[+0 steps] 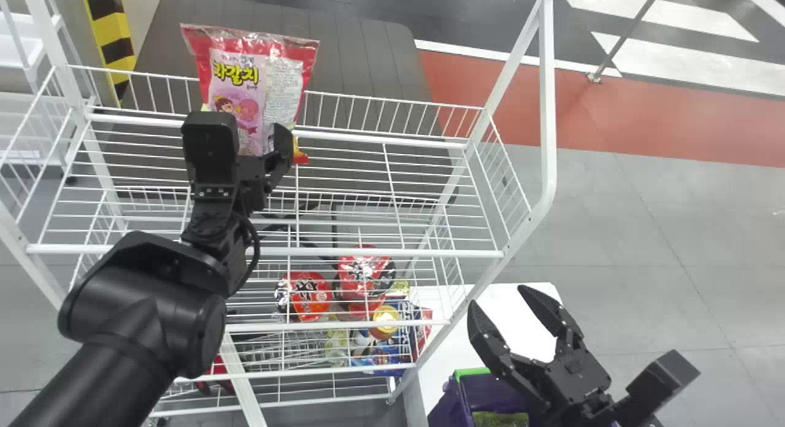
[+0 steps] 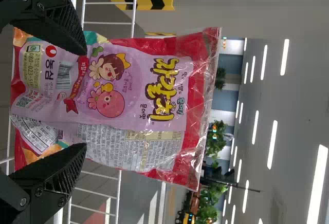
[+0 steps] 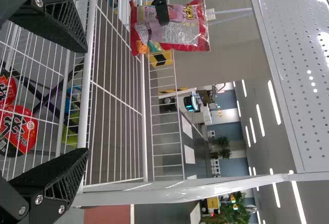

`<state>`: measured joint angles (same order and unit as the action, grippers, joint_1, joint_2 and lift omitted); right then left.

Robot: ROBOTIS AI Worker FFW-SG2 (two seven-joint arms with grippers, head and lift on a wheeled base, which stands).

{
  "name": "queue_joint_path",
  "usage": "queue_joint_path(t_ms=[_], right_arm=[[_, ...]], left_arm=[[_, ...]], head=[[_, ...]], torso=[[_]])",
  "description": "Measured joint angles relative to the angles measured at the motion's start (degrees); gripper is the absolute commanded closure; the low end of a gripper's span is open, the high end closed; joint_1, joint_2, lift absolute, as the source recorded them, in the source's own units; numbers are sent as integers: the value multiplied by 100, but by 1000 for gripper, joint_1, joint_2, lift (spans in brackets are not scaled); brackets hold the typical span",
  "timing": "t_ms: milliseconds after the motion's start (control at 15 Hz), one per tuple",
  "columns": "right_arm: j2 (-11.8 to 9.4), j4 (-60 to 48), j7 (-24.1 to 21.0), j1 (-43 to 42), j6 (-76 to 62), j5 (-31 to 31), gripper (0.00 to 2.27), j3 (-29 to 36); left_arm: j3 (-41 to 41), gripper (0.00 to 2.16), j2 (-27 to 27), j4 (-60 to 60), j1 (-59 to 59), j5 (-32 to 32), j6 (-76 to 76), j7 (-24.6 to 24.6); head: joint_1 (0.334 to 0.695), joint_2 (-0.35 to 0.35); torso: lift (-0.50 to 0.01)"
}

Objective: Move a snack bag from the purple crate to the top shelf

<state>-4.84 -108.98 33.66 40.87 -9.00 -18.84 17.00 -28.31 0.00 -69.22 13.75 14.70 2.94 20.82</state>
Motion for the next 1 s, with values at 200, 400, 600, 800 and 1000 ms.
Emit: queue_joint_path(t_ms=[200, 400, 600, 800, 1000], right_arm=[[0, 3, 8, 0, 0, -21, 147, 13], [-5, 19, 35, -22, -3, -23, 144, 12], [-13, 46, 93, -26, -46, -32, 147, 18], [-14, 72, 157, -27, -54, -102, 147, 80], [-8, 91, 162, -27, -75, -111, 147, 108]], left_arm=[[-8, 211, 0, 78, 8, 8, 25, -102], [3, 211, 0, 166, 24, 21, 26, -186], [13, 211, 0, 373, 123, 50, 72, -290], [22, 211, 0, 579, 239, 75, 201, -346], [80, 221, 0, 697, 291, 92, 269, -425]], head=[[695, -286], [695, -287], [695, -284], [695, -282], [695, -280]], torso=[[0], [0], [0], [0], [0]])
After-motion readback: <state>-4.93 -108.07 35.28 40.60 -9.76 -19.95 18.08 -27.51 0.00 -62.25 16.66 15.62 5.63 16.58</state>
